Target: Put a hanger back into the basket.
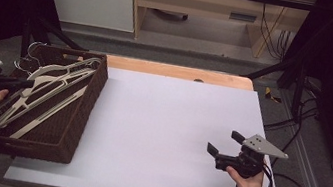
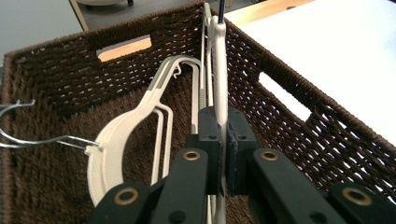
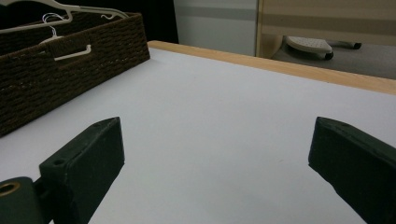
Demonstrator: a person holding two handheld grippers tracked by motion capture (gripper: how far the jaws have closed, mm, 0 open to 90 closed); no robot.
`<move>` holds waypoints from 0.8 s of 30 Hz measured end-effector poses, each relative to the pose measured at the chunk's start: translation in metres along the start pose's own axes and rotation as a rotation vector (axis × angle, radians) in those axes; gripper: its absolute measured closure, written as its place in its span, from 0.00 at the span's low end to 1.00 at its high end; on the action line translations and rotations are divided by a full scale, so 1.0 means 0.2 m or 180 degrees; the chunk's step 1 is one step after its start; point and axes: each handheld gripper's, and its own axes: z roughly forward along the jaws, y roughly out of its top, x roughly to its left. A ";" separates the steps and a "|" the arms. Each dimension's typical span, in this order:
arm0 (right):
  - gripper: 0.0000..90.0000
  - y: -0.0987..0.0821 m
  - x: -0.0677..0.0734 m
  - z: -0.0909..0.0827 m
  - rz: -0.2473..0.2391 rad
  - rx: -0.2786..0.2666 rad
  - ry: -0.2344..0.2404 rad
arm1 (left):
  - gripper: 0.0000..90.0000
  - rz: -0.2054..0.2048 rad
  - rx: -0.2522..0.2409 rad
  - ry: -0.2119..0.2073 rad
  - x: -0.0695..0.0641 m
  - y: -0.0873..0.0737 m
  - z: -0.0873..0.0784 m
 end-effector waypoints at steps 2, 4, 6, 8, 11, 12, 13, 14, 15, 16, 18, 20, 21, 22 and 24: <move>0.04 0.00 0.00 0.00 0.0005 -0.0004 0.0000 | 0.96 -0.0039 0.0010 0.0008 -0.01 -0.02 0.01; 0.04 0.00 0.00 0.00 0.0000 -0.0003 0.0001 | 0.96 -0.0103 -0.0018 0.0002 -0.01 -0.05 0.02; 0.04 0.00 0.00 0.00 -0.0005 0.0000 -0.0003 | 0.96 -0.0142 -0.0031 0.0000 -0.01 -0.07 0.02; 0.04 0.00 0.01 0.00 -0.0006 -0.0006 0.0001 | 0.96 -0.0188 0.0016 -0.0017 -0.01 -0.09 0.04; 0.04 0.00 0.01 0.00 -0.0005 -0.0006 0.0002 | 0.96 -0.0210 0.0106 -0.0027 -0.02 -0.11 0.08; 0.04 0.00 0.01 0.00 -0.0007 -0.0006 0.0003 | 0.96 -0.0184 0.0150 0.0005 -0.02 -0.11 0.09; 0.04 0.00 0.01 0.00 -0.0010 -0.0005 0.0003 | 0.96 -0.0214 0.0186 -0.0011 -0.02 -0.12 0.11; 0.04 0.00 0.01 0.00 -0.0014 -0.0010 0.0004 | 0.96 -0.0236 0.0204 -0.0008 -0.02 -0.13 0.12; 0.04 0.00 0.01 0.00 -0.0018 -0.0012 0.0016 | 0.96 -0.0264 0.0211 -0.0015 -0.02 -0.14 0.13; 0.04 0.00 0.01 -0.01 -0.0023 -0.0015 0.0014 | 0.96 -0.0276 0.0229 -0.0018 -0.01 -0.15 0.14; 0.05 0.00 0.00 -0.01 -0.0013 -0.0020 0.0006 | 0.96 -0.0283 0.0289 -0.0002 -0.01 -0.16 0.16; 0.05 0.00 0.00 0.00 -0.0018 -0.0007 0.0017 | 0.96 -0.0337 0.0238 0.0019 0.00 -0.19 0.16; 0.05 0.00 0.01 0.00 -0.0007 -0.0004 0.0010 | 0.96 -0.0363 0.0215 0.0020 0.00 -0.20 0.16; 0.05 0.00 0.01 0.00 -0.0013 0.0000 0.0019 | 0.96 -0.0390 0.0187 0.0053 0.00 -0.20 0.16; 0.05 0.00 0.01 0.01 -0.0017 -0.0001 0.0017 | 0.95 -0.0431 0.0208 0.0114 0.00 -0.20 0.16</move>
